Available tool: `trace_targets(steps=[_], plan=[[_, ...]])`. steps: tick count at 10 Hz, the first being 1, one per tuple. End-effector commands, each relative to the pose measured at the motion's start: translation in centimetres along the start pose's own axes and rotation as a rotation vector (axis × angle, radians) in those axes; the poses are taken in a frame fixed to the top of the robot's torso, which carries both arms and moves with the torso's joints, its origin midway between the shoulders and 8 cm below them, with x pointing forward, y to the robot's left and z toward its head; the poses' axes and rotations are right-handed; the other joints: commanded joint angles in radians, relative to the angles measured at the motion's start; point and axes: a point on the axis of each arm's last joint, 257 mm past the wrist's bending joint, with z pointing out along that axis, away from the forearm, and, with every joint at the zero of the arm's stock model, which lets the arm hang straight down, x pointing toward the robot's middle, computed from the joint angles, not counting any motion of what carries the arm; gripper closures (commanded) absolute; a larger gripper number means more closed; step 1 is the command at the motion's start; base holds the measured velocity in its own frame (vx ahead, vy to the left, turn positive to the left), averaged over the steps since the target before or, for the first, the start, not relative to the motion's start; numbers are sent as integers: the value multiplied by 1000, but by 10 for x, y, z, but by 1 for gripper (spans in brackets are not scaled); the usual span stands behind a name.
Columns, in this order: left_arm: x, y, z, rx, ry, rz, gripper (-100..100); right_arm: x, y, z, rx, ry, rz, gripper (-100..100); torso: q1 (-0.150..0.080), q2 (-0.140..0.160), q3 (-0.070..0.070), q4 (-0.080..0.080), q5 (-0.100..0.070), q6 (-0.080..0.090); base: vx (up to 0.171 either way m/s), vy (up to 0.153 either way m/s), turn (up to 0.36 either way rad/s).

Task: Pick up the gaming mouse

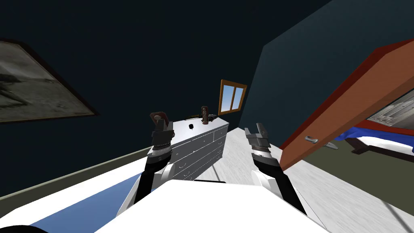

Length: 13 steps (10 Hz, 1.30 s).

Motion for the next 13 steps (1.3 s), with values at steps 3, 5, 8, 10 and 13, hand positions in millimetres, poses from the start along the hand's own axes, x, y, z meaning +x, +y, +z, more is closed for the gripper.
trace_targets(steps=[3,5,8,10,13], plan=[[6,15,-1,-40,84,27,-100,0,0,0,0,0,0,0,0,0,0,0,0,0,-7,-4,-93],[7,23,-1,-63,113,40,-100,0,0,0,0,0,0,0,0,1,0,0,0,0,-13,2,-94],[-1,53,-4,-154,174,85,-100,0,0,0,0,0,0,0,1,1,1,0,0,0,-16,1,-172],[-4,68,-7,-205,209,110,-100,0,0,0,0,0,0,0,1,1,1,0,0,0,-14,4,-76],[-18,96,-11,-296,249,155,-100,0,0,0,0,0,0,0,1,1,1,0,0,0,-15,2,-150]])
